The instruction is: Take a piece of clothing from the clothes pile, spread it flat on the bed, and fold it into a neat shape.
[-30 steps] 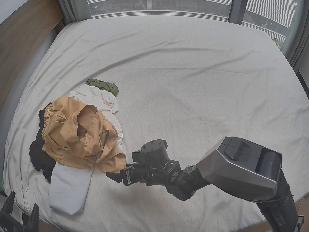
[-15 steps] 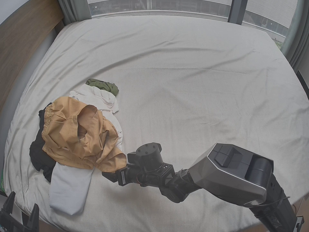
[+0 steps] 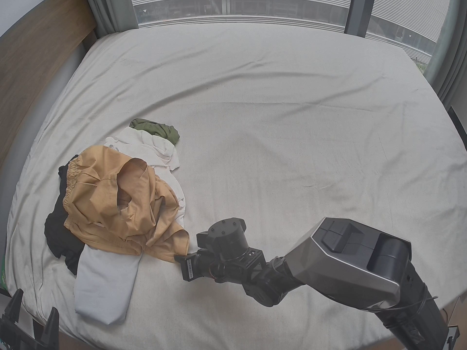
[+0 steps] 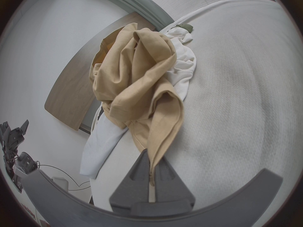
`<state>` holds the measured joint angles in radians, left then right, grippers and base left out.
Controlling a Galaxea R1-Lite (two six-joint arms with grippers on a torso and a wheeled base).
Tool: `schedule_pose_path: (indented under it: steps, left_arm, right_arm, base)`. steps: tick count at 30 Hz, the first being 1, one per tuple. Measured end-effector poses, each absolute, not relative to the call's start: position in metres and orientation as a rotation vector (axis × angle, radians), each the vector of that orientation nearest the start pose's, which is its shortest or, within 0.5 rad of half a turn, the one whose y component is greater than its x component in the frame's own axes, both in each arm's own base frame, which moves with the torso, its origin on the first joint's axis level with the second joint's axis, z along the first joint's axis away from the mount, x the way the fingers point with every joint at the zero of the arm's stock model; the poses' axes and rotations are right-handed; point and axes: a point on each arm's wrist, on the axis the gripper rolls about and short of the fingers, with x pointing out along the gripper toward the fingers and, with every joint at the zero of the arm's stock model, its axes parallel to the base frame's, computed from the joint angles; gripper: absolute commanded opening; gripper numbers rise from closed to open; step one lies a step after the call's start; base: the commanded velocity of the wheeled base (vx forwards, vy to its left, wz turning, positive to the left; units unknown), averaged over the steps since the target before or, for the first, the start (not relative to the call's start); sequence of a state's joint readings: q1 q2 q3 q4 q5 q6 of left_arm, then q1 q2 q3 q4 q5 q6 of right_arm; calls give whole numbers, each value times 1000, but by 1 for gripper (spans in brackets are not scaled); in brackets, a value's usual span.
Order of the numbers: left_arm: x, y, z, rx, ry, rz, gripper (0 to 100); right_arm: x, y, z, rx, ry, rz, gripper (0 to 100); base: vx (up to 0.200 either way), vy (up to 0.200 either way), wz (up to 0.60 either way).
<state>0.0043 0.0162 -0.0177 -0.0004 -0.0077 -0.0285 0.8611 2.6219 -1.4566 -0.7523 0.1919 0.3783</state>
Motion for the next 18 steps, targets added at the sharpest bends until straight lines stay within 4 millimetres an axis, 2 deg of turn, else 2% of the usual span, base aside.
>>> schedule_pose_path:
  steps: [6, 18]
  left_arm:
    - [-23, 0, 81, -29, -1, -4, 100]
    - [-23, 0, 81, -28, -1, -3, 100]
  right_arm:
    - [313, 370, -23, 186, 616, 932, 0]
    - [293, 343, -14, 144, 676, 895, 0]
  base:
    - [0, 0, 0]
    - [0, 0, 0]
